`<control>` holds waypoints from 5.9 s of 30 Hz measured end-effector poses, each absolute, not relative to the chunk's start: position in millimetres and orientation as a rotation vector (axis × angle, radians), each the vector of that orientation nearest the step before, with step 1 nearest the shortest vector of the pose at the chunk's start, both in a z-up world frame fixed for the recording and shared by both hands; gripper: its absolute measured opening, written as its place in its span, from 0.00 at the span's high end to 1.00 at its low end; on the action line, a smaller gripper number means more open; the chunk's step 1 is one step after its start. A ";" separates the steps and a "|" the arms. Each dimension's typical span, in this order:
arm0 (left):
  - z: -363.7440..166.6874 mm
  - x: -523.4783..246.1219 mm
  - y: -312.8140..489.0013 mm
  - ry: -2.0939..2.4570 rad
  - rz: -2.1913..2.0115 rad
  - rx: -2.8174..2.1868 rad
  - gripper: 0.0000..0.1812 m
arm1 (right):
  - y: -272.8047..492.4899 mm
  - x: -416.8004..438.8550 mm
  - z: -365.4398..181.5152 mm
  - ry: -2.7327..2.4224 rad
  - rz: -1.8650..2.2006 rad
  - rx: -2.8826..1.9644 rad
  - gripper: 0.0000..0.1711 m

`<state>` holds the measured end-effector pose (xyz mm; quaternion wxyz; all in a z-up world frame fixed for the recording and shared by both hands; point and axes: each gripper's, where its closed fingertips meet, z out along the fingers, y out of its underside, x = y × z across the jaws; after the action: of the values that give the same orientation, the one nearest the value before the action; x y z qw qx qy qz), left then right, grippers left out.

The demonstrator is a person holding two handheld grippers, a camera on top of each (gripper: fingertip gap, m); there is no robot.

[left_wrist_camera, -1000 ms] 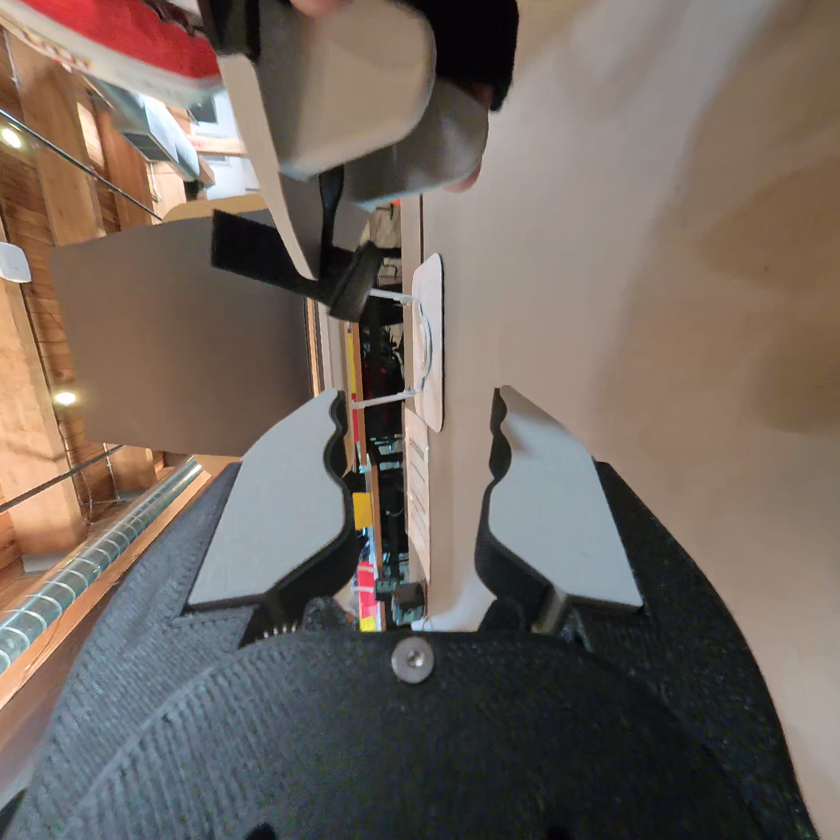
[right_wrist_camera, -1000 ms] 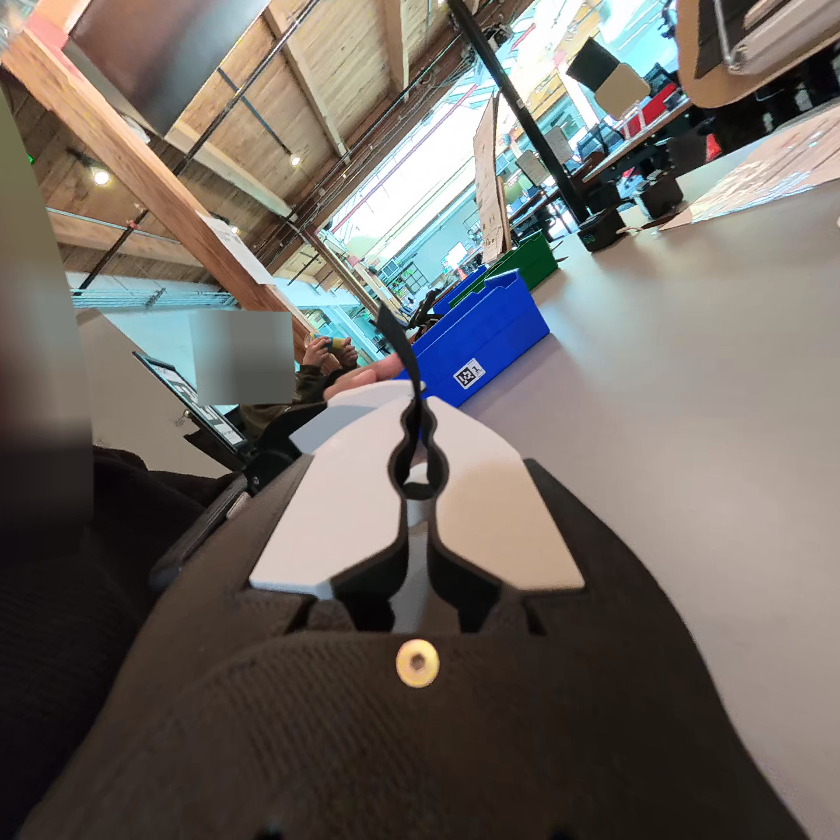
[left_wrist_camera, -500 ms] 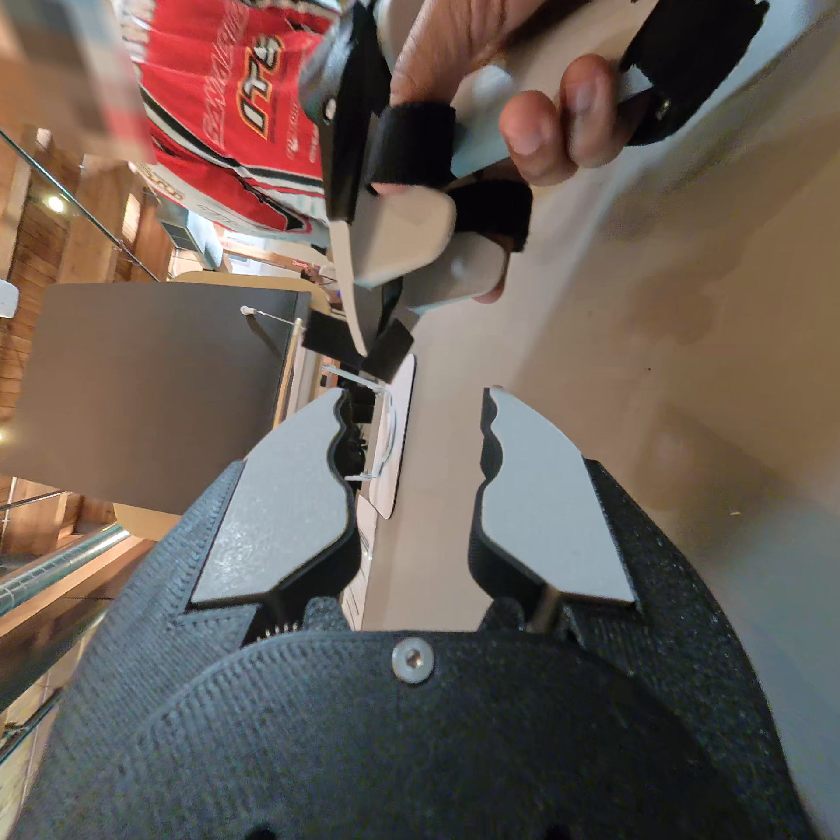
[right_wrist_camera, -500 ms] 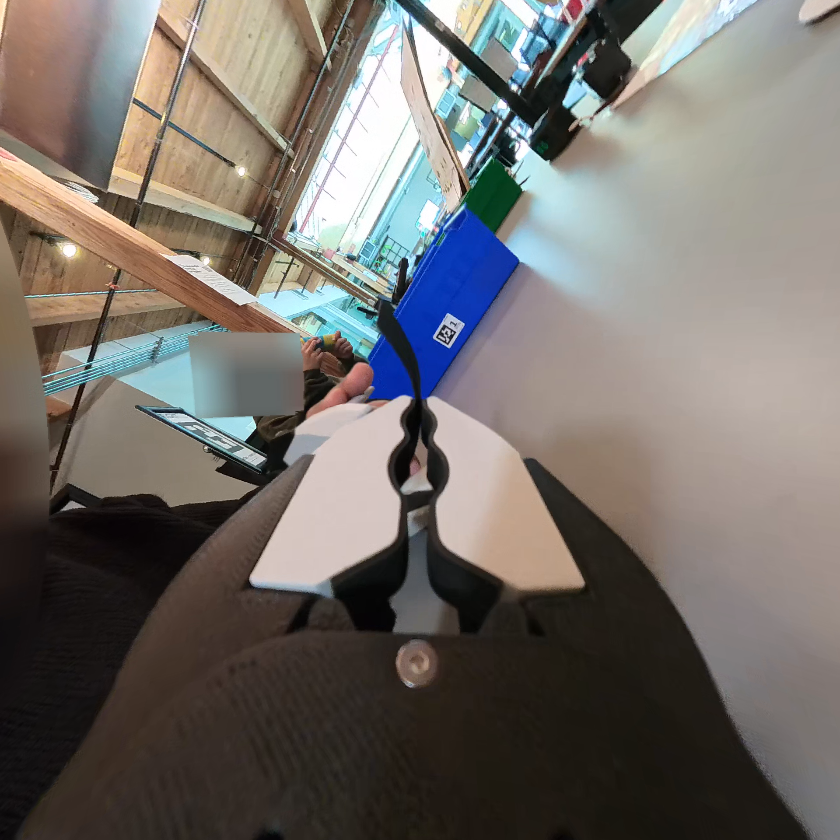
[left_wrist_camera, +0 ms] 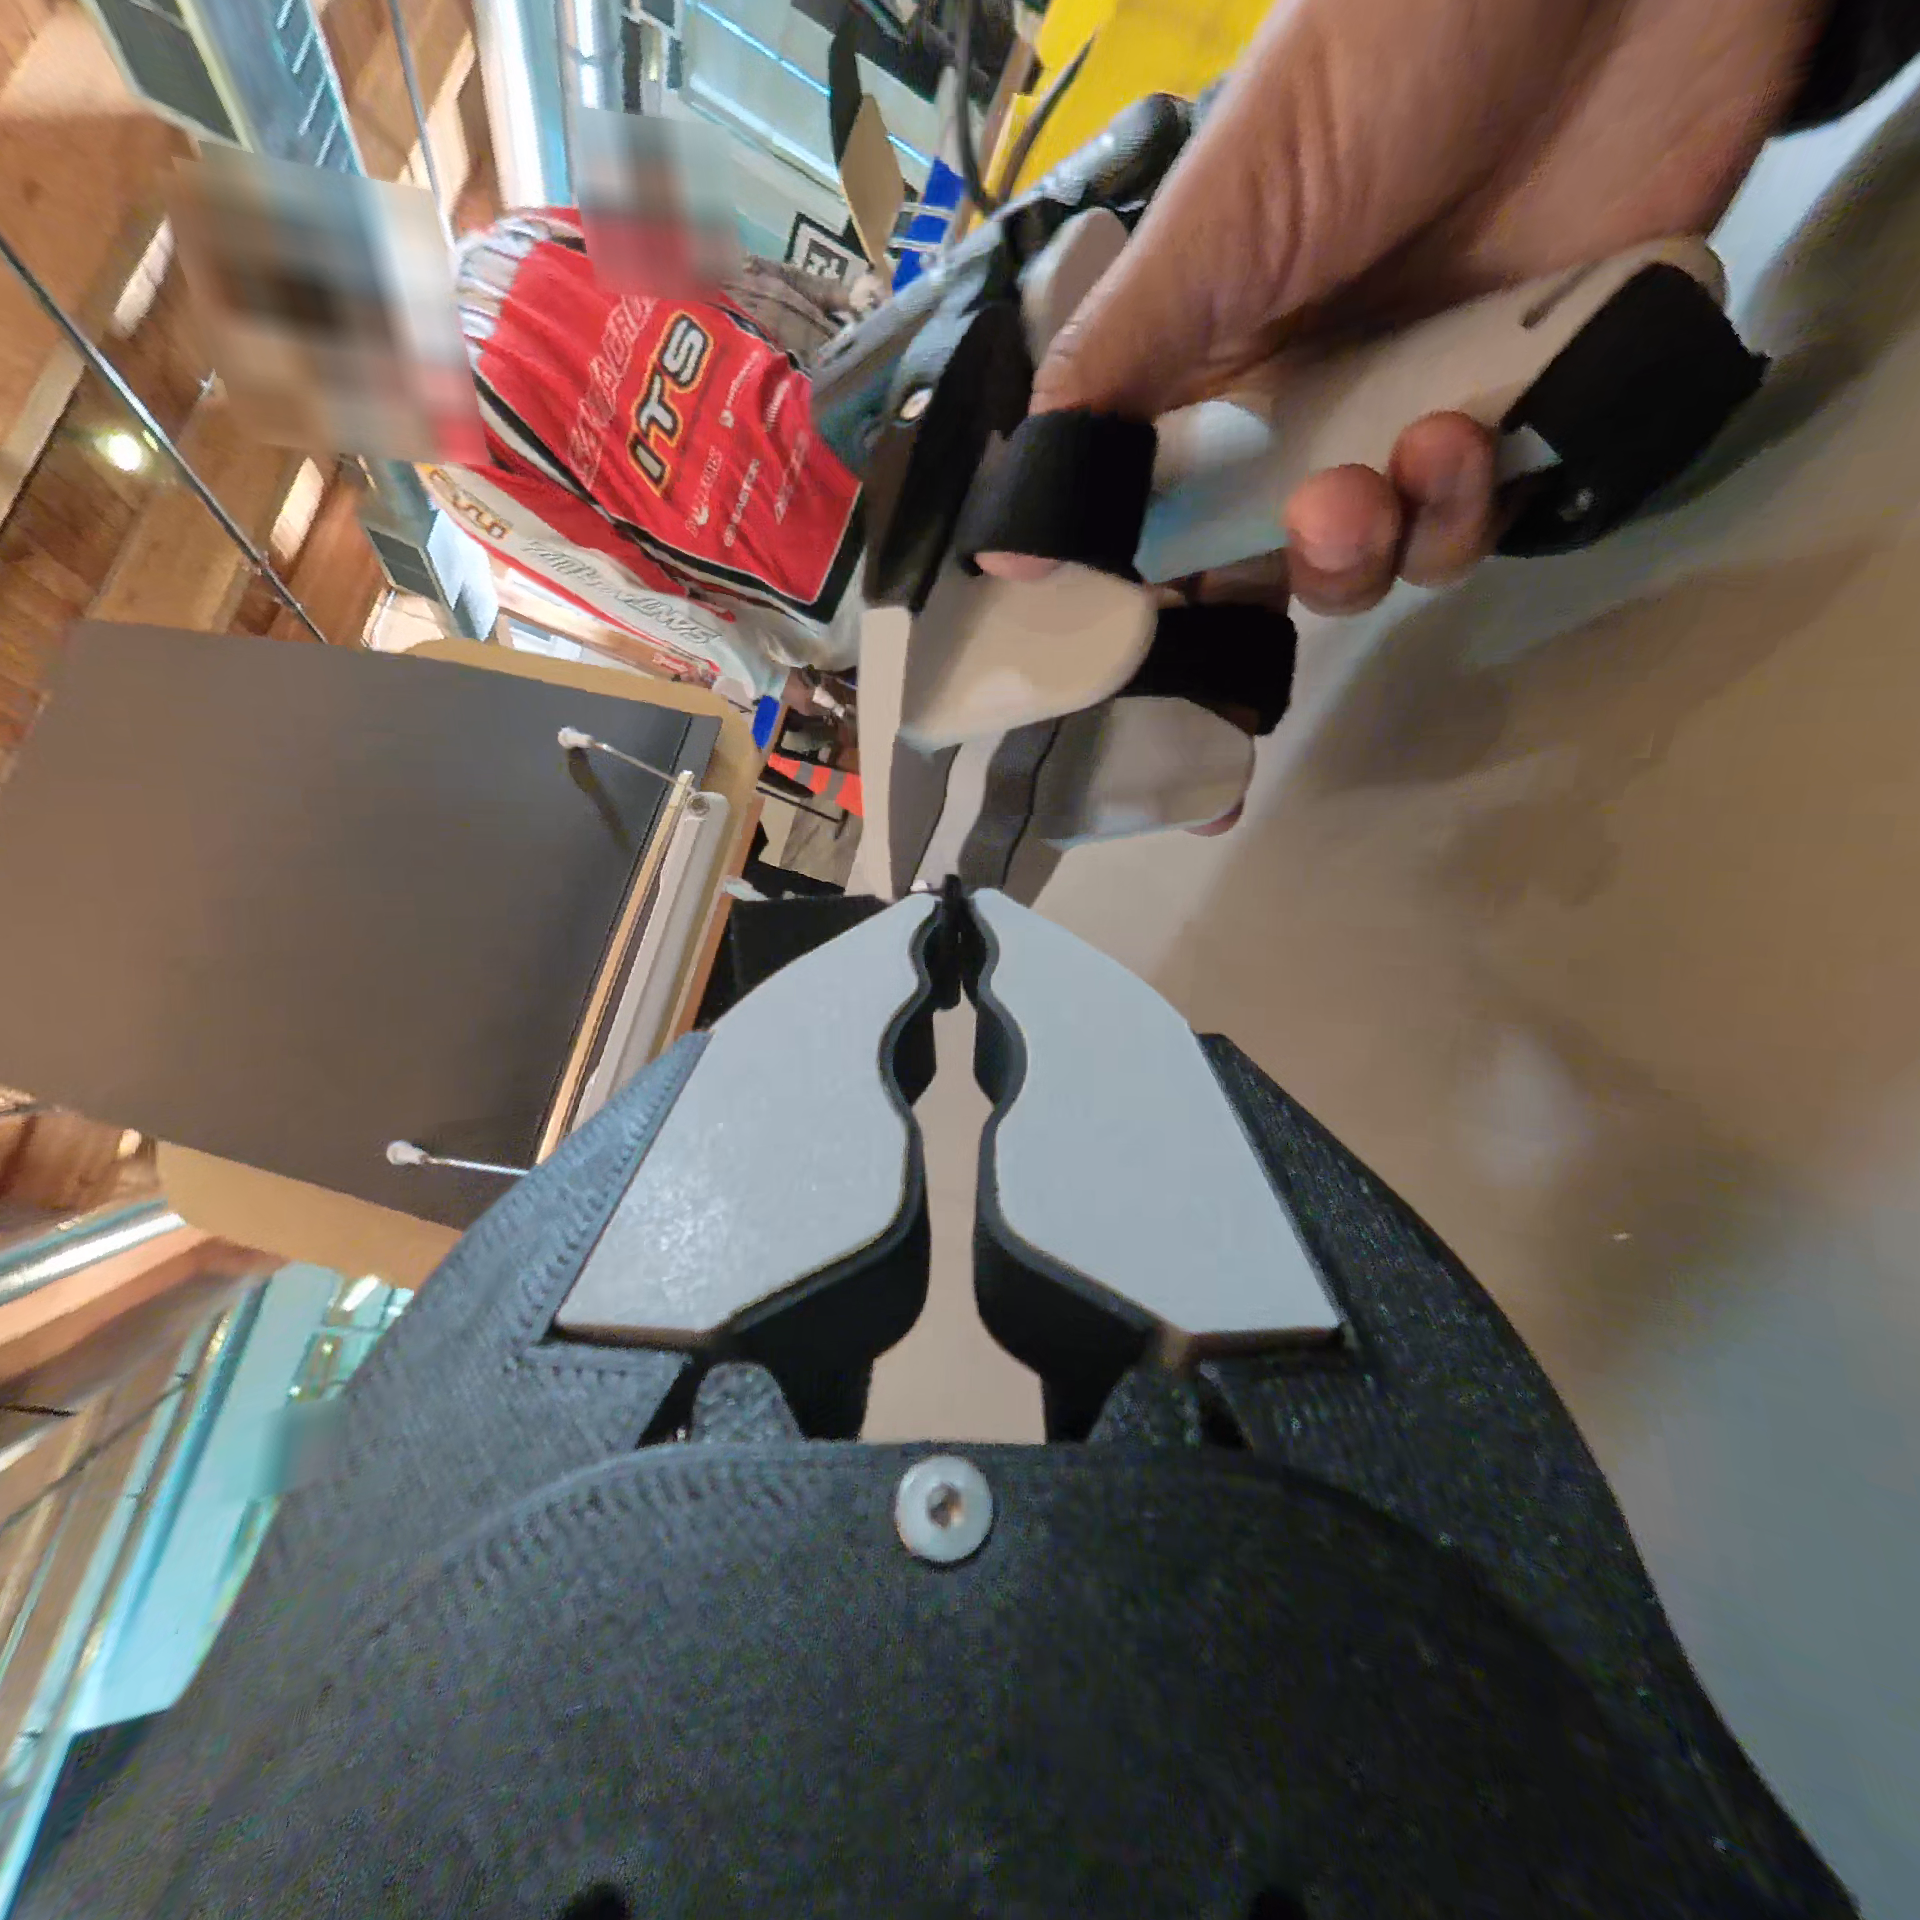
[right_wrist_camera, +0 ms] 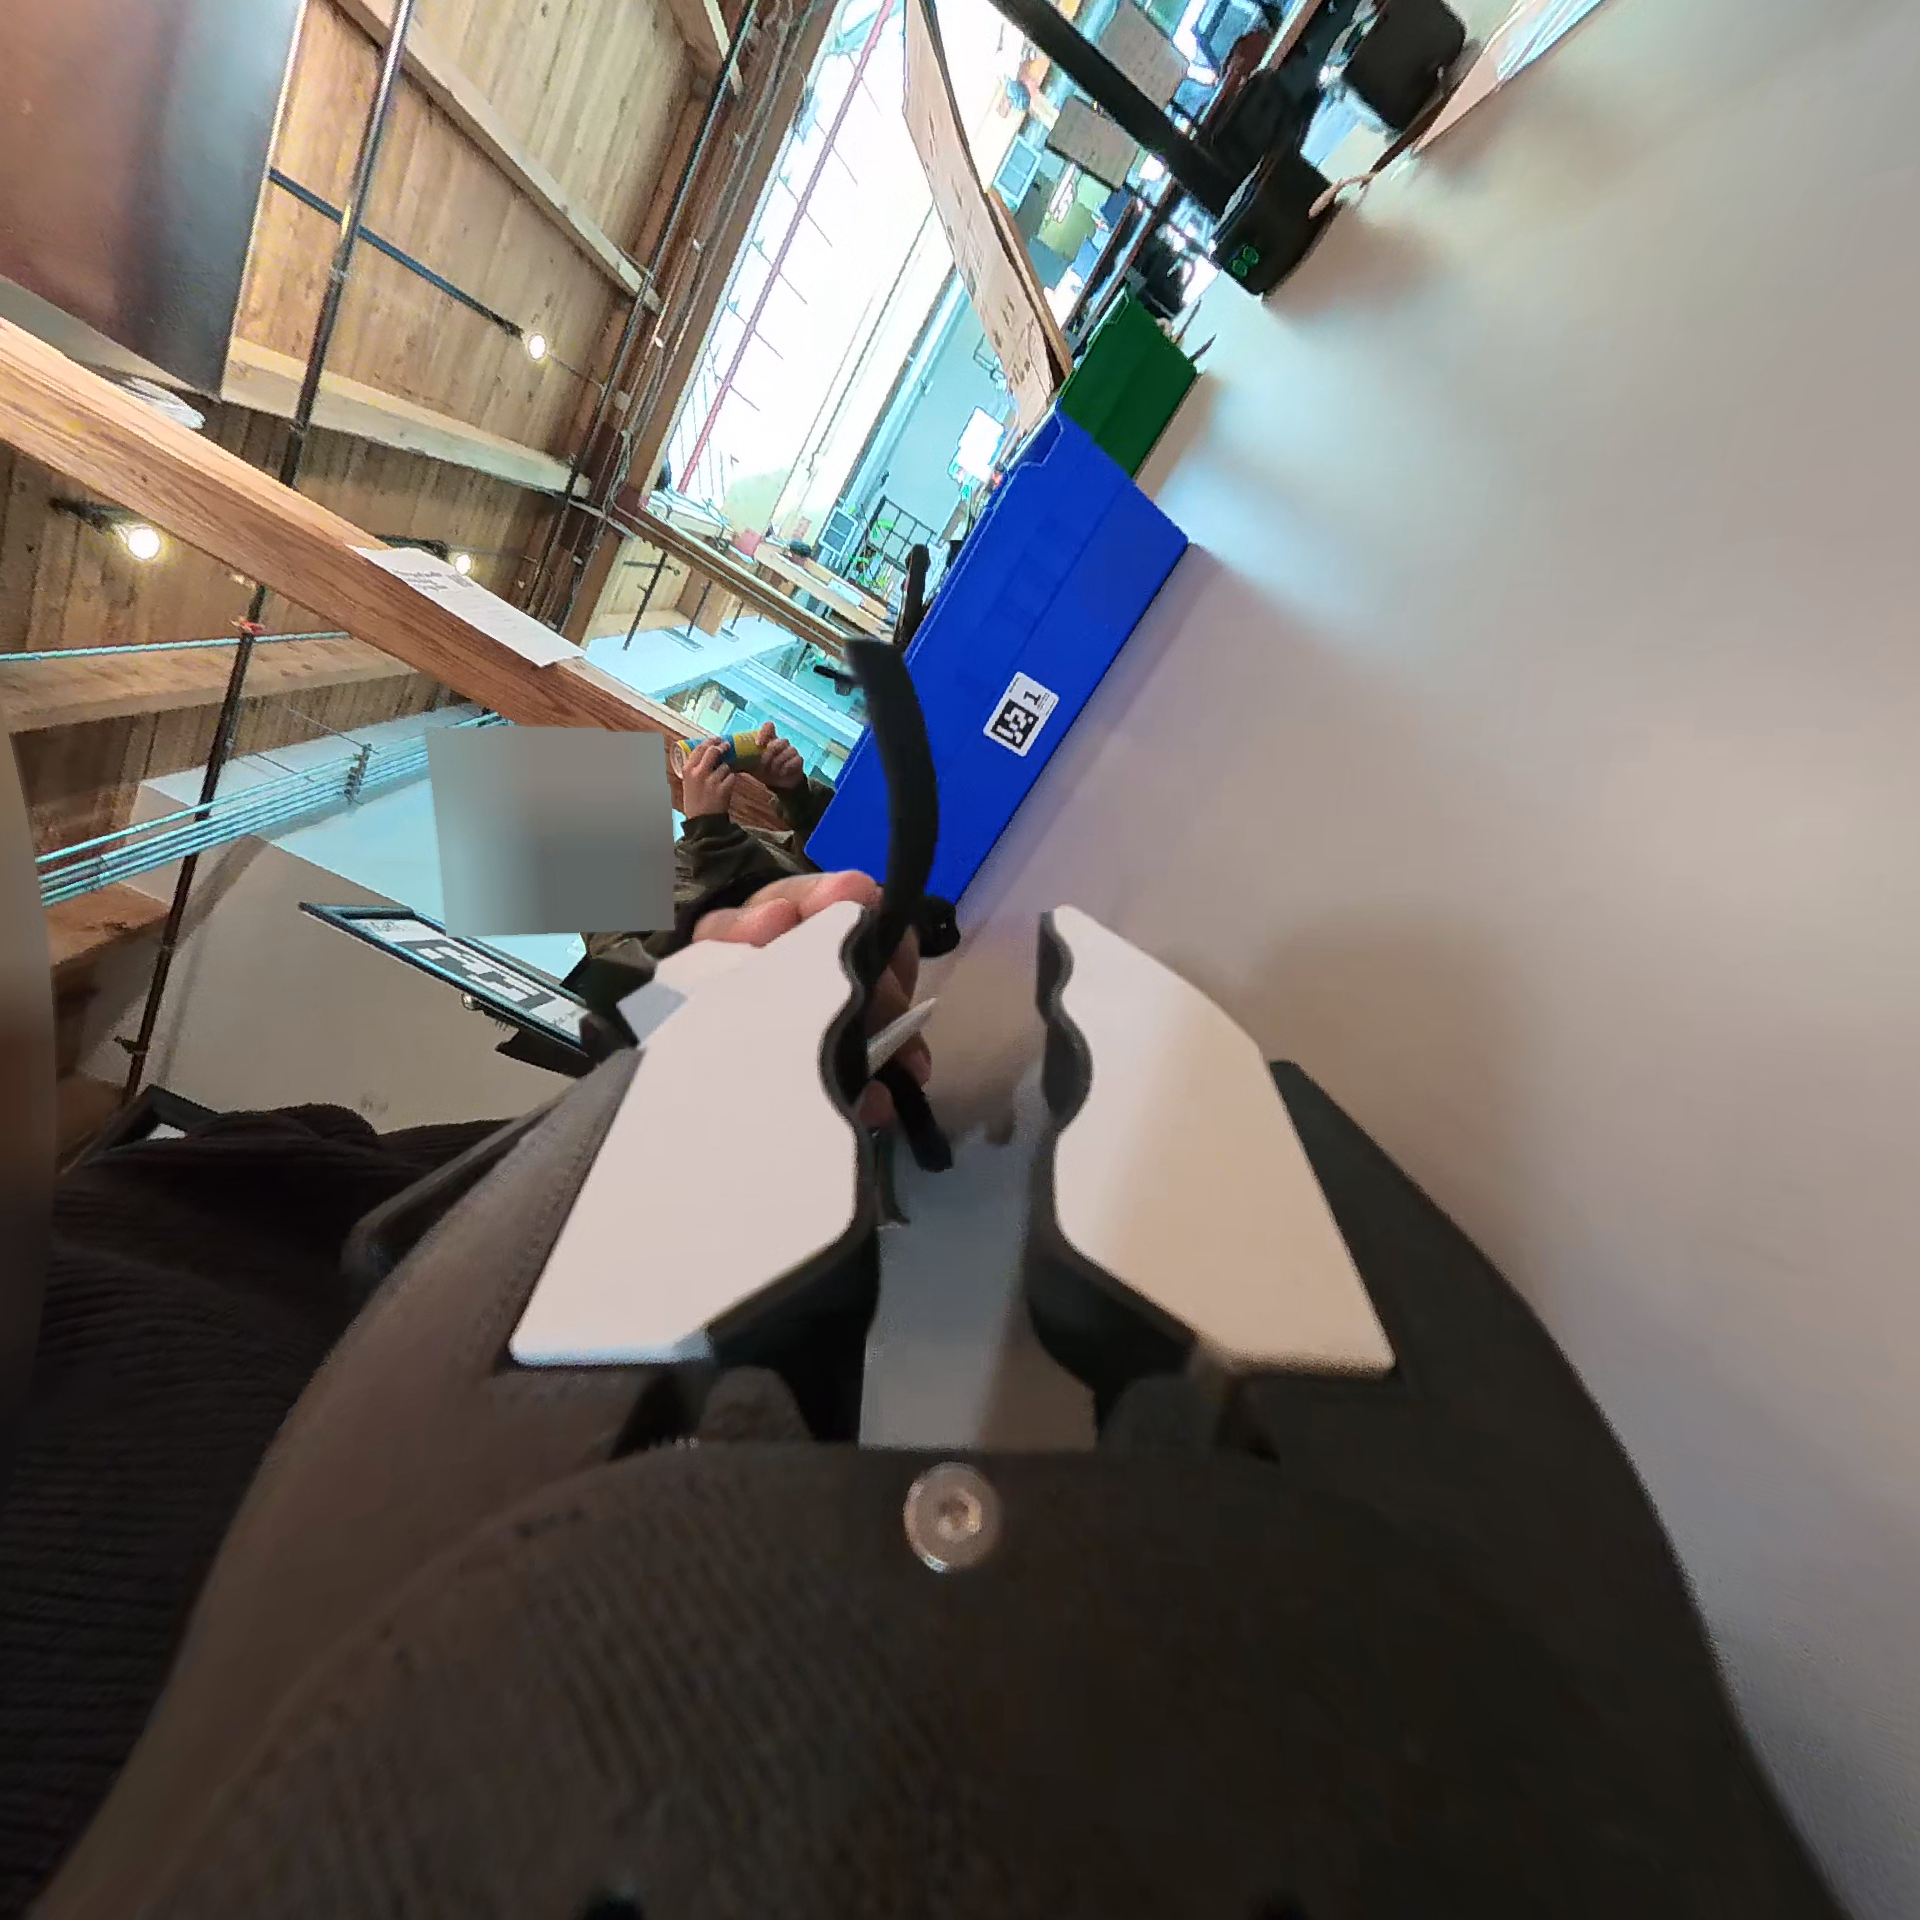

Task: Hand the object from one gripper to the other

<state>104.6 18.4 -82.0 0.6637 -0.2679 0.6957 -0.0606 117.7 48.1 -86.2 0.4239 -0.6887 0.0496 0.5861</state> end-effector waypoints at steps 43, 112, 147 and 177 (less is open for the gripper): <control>-30.4 88.9 26.2 0.935 -1.923 -1.334 0.99 | 35.1 93.6 -54.0 -0.302 0.990 -1.593 1.00; -72.4 95.8 49.1 1.312 -0.828 -1.168 0.93 | 48.5 118.6 -61.6 0.095 1.354 -1.585 0.69; -49.0 94.7 4.0 0.681 -2.698 -1.710 0.84 | 24.2 78.5 -37.2 -0.780 0.184 -1.397 0.78; -47.1 99.1 14.3 0.628 -2.686 -1.668 0.70 | -58.9 503.7 7.3 0.432 -0.325 -1.746 0.60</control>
<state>99.1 14.3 -47.1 -0.0410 -0.5170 0.1945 -0.8326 503.7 -58.9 7.3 0.6108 -0.7564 0.1872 -0.1406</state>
